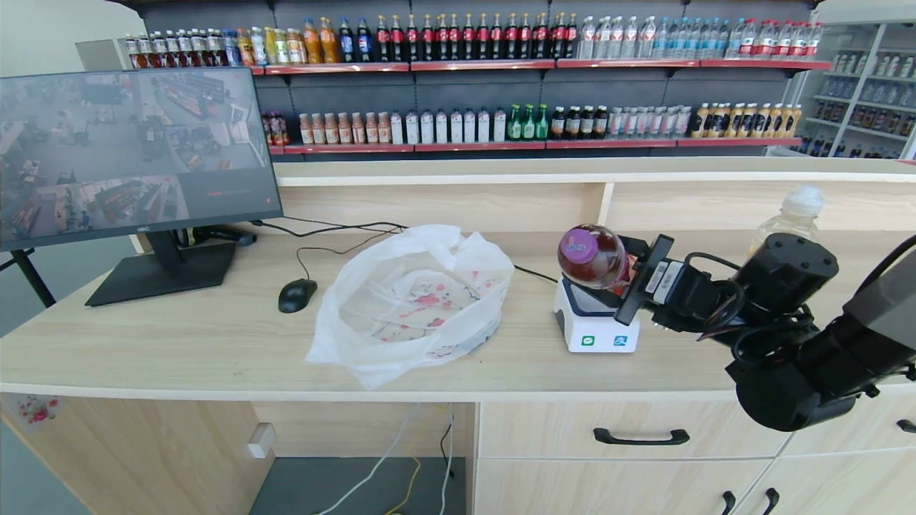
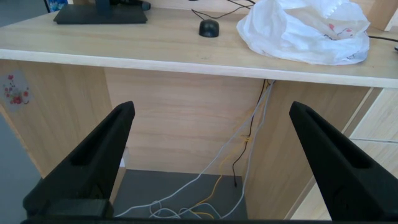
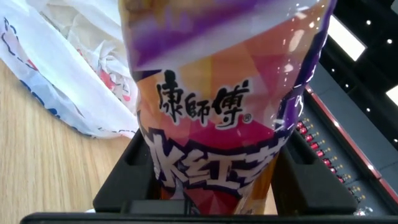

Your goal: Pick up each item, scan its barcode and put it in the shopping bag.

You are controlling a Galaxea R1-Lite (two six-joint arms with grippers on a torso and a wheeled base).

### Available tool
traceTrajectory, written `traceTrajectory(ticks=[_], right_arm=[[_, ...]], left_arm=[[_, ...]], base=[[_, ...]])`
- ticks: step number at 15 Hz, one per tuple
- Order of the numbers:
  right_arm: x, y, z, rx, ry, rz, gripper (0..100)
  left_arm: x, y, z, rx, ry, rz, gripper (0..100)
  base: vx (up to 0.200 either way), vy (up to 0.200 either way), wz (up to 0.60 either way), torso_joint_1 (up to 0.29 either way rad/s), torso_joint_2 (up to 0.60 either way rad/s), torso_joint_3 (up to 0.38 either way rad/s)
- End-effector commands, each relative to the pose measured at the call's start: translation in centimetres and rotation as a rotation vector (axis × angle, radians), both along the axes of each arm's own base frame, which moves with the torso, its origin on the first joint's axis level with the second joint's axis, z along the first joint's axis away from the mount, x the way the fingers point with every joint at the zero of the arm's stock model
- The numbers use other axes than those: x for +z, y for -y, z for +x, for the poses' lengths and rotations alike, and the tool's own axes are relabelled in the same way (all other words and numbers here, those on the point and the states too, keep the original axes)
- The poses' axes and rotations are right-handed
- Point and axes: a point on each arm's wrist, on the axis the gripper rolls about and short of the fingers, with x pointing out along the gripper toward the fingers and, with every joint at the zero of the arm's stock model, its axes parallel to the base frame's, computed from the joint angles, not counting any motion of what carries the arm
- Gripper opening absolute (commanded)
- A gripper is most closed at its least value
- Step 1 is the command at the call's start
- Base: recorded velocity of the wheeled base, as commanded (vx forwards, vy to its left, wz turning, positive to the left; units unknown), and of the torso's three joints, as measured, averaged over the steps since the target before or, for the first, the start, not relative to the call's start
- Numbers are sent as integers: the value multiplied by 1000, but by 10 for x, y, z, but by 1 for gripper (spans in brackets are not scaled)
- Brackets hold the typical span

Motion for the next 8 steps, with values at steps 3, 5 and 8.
traceTrajectory(ticks=[3, 5, 8], right_arm=[[26, -3, -13, -2, 26, 58, 0], [38, -8, -24, -13, 13, 109, 0], [51, -10, -42, -74, 2, 179, 0]], left_arm=[[0, 0, 0, 0, 0, 1, 100], [0, 0, 0, 0, 0, 1, 100], [0, 0, 0, 0, 0, 1, 100]], base=[[0, 0, 0, 0, 0, 0], [0, 0, 0, 0, 0, 0], [0, 0, 0, 0, 0, 0]])
